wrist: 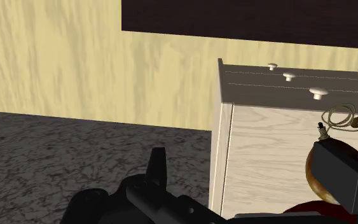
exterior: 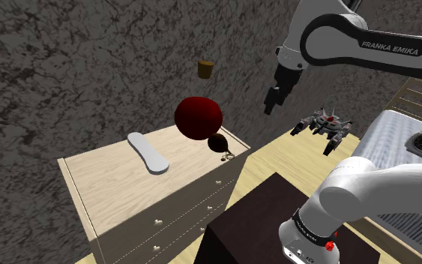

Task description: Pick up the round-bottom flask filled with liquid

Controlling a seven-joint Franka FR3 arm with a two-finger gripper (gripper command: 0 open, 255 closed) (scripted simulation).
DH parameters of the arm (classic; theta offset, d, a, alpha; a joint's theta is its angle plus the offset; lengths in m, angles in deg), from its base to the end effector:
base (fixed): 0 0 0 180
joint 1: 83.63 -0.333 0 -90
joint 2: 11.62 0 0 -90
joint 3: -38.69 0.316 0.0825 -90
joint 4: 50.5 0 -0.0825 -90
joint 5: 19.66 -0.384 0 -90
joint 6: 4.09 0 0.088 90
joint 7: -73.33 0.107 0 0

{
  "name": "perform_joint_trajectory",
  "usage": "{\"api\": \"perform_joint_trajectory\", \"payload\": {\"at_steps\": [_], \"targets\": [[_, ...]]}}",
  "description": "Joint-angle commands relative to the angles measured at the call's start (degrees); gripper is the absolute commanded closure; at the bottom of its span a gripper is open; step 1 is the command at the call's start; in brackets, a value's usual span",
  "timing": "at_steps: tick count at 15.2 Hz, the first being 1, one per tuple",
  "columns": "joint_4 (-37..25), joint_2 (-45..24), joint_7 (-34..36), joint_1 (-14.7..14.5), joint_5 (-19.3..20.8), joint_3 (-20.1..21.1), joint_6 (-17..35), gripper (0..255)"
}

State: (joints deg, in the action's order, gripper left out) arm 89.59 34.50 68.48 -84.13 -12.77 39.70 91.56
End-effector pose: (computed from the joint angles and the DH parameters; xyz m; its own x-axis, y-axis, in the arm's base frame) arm 0.3095 -0.0023 0.5637 0.9930 0.1168 0.0171 0.1134 -0.9844 0.1342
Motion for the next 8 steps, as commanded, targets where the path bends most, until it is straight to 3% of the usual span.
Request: {"api": "perform_joint_trajectory", "payload": {"at_steps": [1, 8], "targets": [[0.0, 0.0, 0.0, 0.0, 0.0, 0.0, 0.0, 0], [-15.9, -15.0, 4.5, -1.3, -3.4, 3.9, -2.7, 0]]}}
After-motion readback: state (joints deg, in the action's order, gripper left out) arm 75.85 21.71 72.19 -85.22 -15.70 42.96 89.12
